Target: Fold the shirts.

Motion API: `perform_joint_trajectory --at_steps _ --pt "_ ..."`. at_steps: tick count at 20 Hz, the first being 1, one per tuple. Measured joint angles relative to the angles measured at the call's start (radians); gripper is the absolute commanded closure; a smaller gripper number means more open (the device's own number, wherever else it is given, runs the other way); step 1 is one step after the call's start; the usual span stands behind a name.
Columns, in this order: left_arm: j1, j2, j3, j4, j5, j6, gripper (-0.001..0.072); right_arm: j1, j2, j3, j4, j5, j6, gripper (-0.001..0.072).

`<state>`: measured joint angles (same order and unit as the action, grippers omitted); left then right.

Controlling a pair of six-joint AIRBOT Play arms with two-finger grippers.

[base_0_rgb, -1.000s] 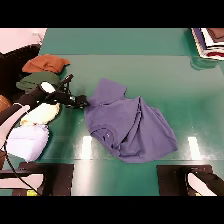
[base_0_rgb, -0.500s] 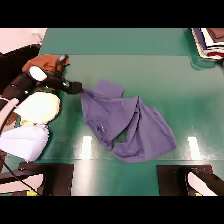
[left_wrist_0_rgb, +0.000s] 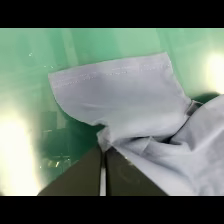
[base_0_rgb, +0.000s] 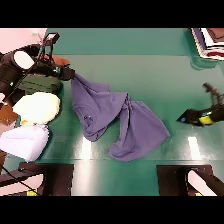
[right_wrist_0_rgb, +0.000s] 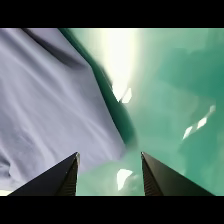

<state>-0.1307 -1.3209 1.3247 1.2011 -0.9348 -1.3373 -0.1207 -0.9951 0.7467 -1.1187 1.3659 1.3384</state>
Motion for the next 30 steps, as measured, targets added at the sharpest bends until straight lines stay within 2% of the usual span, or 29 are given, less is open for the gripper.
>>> perform_joint_trajectory --at_steps 3,5,6,7,12,24,30 --pt "0.0 0.001 0.003 0.006 -0.006 -0.008 0.0683 0.076 -0.096 -0.067 0.03 -0.099 -0.028 0.0289" --pt "0.0 0.001 0.005 0.007 -0.011 -0.013 0.0683 0.128 -0.166 -0.063 0.038 -0.135 -0.04 0.056" --pt "0.0 0.001 0.005 0.008 -0.015 -0.015 0.0683 0.15 -0.196 -0.051 0.04 -0.15 -0.045 0.067" --pt "0.0 0.002 0.005 0.009 -0.018 -0.016 0.0683 0.172 -0.225 -0.035 0.043 -0.162 -0.054 0.0697" --pt "0.0 0.055 0.06 0.023 -0.028 -0.028 0.0683 0.21 -0.235 0.116 0.018 -0.174 -0.068 0.0698" --pt "0.0 0.45 0.617 0.074 -0.048 -0.055 0.0685 -0.035 0.212 0.867 -0.029 -0.044 -0.061 0.07" --pt "0.0 0.492 0.782 0.078 -0.063 -0.068 0.0684 -0.143 0.214 1.125 -0.029 0.053 -0.038 0.0699"
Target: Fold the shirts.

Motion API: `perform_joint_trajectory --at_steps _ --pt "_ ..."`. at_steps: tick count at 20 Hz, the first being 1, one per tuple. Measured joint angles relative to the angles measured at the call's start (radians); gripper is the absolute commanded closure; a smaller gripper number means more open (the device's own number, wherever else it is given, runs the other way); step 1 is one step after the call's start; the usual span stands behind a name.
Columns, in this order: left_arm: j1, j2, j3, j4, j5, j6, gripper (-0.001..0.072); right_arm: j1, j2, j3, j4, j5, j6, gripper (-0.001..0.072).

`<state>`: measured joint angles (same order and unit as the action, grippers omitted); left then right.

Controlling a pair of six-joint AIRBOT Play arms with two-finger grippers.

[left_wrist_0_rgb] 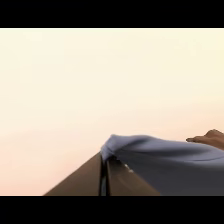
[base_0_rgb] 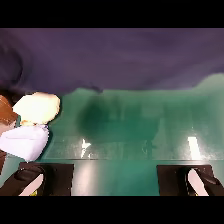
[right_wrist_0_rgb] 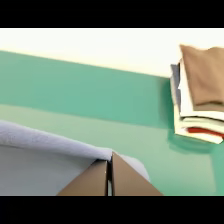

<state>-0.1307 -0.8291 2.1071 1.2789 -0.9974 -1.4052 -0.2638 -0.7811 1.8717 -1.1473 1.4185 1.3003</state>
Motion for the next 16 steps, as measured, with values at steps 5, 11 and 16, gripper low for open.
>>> perform_joint_trajectory --at_steps 5,11,16 --pt "0.0 -0.087 -0.11 0.08 -0.012 -0.036 0.0684 0.027 -0.147 0.073 -0.007 0.11 0.065 0.0699" --pt "0.0 -0.437 -0.34 0.107 -0.132 -0.079 0.0683 0.186 -0.401 -0.172 -0.113 0.158 0.129 0.0699" --pt "0.001 -0.708 -0.411 0.086 -0.144 -0.087 0.0278 0.27 -0.632 -0.311 -0.117 0.038 0.126 0.0681"
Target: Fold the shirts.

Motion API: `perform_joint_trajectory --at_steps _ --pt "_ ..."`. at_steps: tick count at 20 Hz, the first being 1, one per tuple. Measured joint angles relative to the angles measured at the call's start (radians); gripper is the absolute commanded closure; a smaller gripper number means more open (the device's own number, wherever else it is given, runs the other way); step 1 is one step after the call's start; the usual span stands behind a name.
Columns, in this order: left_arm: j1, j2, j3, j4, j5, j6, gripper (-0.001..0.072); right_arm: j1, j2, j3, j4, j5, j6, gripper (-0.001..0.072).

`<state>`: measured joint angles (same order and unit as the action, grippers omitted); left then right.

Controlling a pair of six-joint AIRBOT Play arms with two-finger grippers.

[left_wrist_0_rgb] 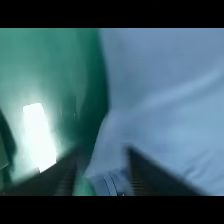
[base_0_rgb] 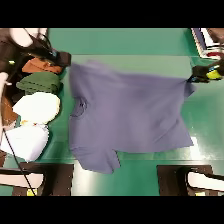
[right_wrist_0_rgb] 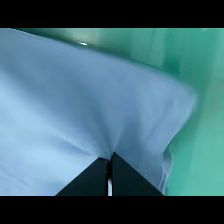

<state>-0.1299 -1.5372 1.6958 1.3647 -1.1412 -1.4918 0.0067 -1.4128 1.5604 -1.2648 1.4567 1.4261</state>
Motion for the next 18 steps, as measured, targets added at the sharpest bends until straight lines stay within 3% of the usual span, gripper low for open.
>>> perform_joint_trajectory --at_steps 2,5,10,13,18 --pt "0.0 -0.047 -0.005 0.0 0.037 0.0 0.0277 0.008 -0.08 0.019 0.029 -0.034 -0.004 0.0311" --pt "0.023 -0.07 0.028 0.007 0.036 0.0 0.0277 -0.01 -0.159 0.091 0.097 -0.036 -0.01 0.0314" --pt "0.132 0.017 -0.029 0.004 -0.154 0.002 0.0277 -0.084 -0.093 0.025 0.191 -0.003 -0.049 0.0317" --pt "0.16 0.167 -0.27 -0.03 -0.203 0.005 0.0278 -0.129 0.033 -0.138 0.21 -0.017 -0.068 0.0322" --pt "0.175 0.456 -0.823 -0.181 -0.177 0.006 0.0278 -0.168 0.22 -0.366 0.219 -0.067 -0.081 0.0322"
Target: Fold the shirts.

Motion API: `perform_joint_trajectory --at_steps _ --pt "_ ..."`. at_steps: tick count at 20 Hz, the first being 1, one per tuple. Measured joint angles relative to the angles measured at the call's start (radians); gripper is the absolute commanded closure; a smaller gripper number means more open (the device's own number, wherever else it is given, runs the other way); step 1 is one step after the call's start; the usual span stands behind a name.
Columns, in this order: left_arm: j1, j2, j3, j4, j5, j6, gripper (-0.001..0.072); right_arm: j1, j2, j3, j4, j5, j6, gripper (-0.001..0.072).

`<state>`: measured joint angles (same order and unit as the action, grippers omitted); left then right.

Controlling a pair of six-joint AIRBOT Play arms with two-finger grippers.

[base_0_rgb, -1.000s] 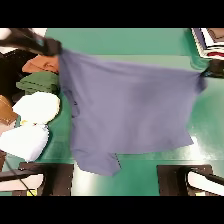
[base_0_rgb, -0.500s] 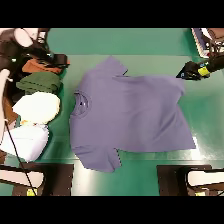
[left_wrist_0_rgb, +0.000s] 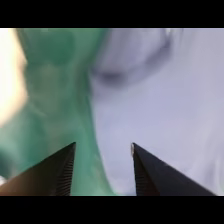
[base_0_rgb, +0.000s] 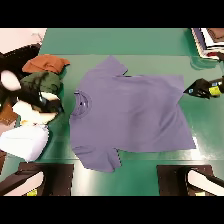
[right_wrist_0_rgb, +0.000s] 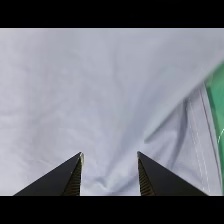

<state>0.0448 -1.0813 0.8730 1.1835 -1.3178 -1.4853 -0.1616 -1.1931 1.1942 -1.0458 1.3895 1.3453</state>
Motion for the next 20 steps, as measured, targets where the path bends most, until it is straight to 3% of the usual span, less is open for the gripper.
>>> perform_joint_trajectory --at_steps 5,12,13,14,15,20 --pt "0.004 0.175 -0.337 -0.099 0.024 0.0 0.0278 -0.008 0.11 -0.101 0.006 -0.032 -0.003 0.0322" --pt "-0.116 0.224 -0.489 -0.177 0.093 0.006 0.028 -0.01 0.181 -0.127 0.007 -0.045 -0.004 0.0322" --pt "-0.14 0.225 -0.496 -0.185 0.111 -0.005 0.0315 -0.01 0.187 -0.128 0.007 -0.045 -0.004 0.0322" --pt "-0.159 0.226 -0.502 -0.19 0.128 -0.018 0.0569 -0.01 0.193 -0.129 0.006 -0.046 -0.004 0.0322" --pt "-0.175 0.226 -0.506 -0.187 0.145 -0.031 0.0673 -0.011 0.198 -0.129 0.006 -0.046 -0.004 0.0322" --pt "-0.203 0.227 -0.453 -0.187 0.183 -0.06 0.0684 -0.082 0.211 -0.138 -0.043 0.02 -0.004 0.0321"
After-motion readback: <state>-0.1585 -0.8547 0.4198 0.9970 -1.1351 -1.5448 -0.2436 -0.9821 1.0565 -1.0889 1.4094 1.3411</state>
